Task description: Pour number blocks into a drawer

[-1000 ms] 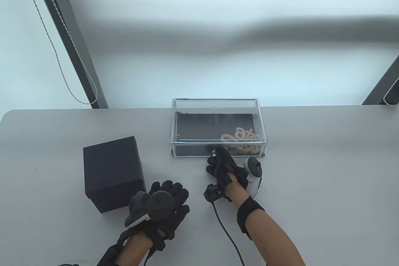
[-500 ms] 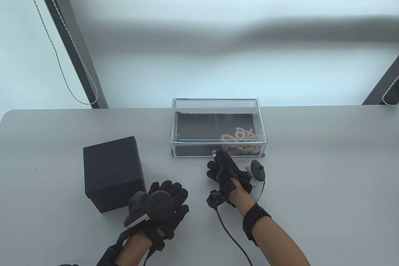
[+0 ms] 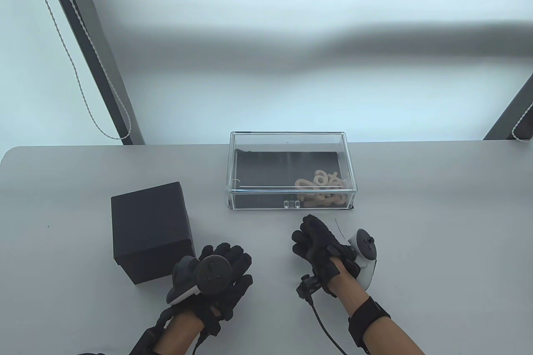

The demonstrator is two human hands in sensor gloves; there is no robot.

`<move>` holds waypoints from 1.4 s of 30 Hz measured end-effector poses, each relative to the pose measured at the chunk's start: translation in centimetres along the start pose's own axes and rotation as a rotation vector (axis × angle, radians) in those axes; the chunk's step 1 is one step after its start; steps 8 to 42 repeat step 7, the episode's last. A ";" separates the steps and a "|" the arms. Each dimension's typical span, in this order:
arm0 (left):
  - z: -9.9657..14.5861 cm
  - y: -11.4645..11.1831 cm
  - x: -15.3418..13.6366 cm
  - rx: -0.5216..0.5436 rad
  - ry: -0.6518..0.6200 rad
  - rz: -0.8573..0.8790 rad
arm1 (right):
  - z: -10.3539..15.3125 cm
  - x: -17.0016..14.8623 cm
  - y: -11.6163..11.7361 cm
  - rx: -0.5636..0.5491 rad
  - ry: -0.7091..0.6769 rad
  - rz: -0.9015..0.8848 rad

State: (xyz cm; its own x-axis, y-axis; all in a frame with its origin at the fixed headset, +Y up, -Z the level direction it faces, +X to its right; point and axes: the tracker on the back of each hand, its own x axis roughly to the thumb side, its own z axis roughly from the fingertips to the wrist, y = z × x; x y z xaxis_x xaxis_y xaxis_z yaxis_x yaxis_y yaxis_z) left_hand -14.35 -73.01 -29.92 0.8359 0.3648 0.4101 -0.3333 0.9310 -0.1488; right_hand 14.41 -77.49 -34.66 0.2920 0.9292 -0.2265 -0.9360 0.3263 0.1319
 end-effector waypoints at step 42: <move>-0.1 -0.5 -0.1 -0.022 0.010 -0.003 | 2.7 -0.1 -1.9 0.009 0.021 0.044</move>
